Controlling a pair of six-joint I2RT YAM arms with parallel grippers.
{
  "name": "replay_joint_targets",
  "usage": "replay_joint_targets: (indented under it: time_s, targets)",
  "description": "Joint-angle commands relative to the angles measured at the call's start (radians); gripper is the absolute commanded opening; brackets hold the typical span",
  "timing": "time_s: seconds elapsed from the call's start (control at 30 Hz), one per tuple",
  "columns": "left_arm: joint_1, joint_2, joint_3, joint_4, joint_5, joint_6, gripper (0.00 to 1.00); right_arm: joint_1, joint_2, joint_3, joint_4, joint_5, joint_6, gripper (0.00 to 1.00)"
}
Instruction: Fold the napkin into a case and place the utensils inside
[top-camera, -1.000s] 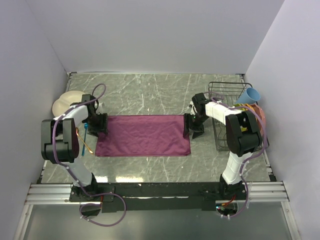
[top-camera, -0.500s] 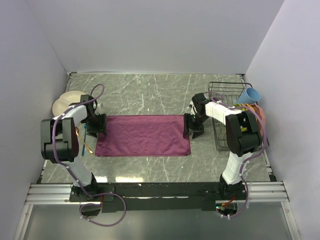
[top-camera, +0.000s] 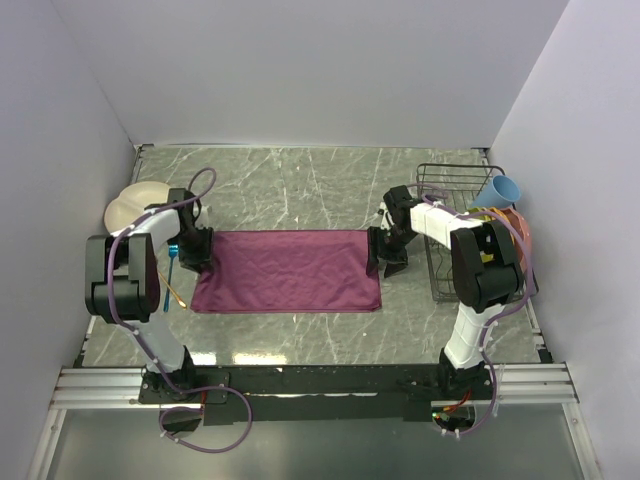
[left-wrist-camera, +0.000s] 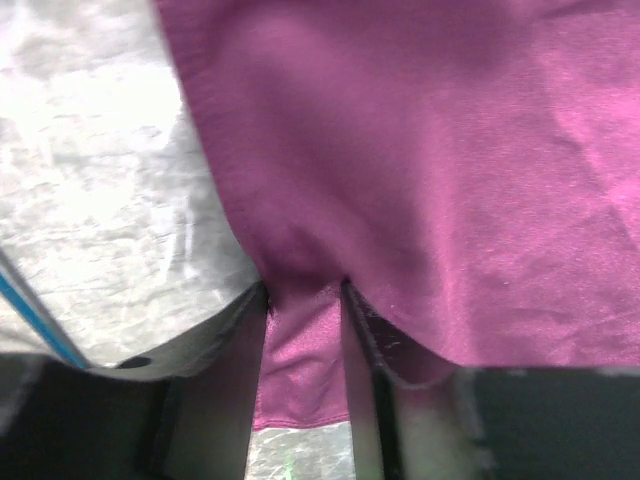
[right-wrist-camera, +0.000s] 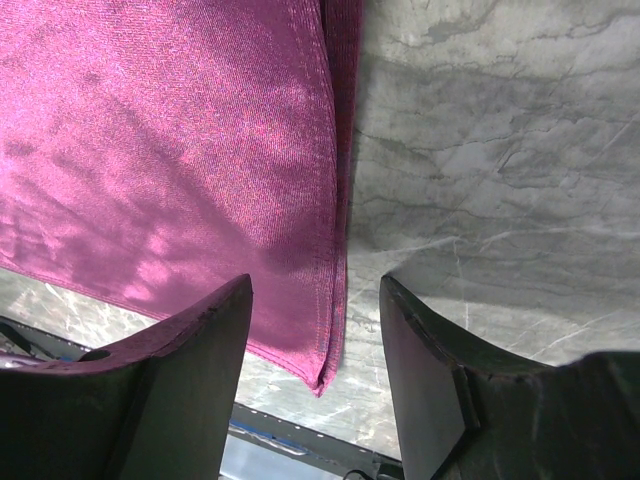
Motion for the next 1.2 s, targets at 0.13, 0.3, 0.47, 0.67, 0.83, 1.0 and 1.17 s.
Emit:
replay_joint_targets:
  time_s: [0.13, 0.3, 0.47, 0.67, 0.83, 1.0, 1.17]
  targets:
    - [-0.036, 0.055, -0.012, 0.035, 0.052, -0.042, 0.14, 0.008, 0.017, 0.029, -0.008, 0.003, 0.000, 0.61]
    - [-0.036, -0.011, 0.004, 0.002, 0.141, -0.048, 0.01, 0.006, 0.012, 0.028, -0.010, 0.003, -0.007, 0.61]
    - [-0.085, -0.099, 0.040, -0.037, 0.236, -0.059, 0.01, 0.005, 0.002, 0.026, -0.011, -0.003, -0.012, 0.60]
    - [-0.196, -0.122, 0.113, -0.038, 0.331, -0.137, 0.01, 0.002, -0.005, 0.054, -0.033, 0.001, -0.033, 0.60]
    - [-0.298, -0.034, 0.188, -0.012, 0.435, -0.235, 0.01, -0.011, -0.021, 0.085, -0.071, -0.003, -0.052, 0.61]
    - [-0.395, 0.079, 0.233, 0.087, 0.507, -0.350, 0.01, -0.027, -0.063, 0.117, -0.117, -0.031, -0.076, 0.61]
    - [-0.526, 0.185, 0.316, 0.205, 0.547, -0.450, 0.01, -0.034, -0.119, 0.109, -0.142, -0.046, -0.092, 0.60]
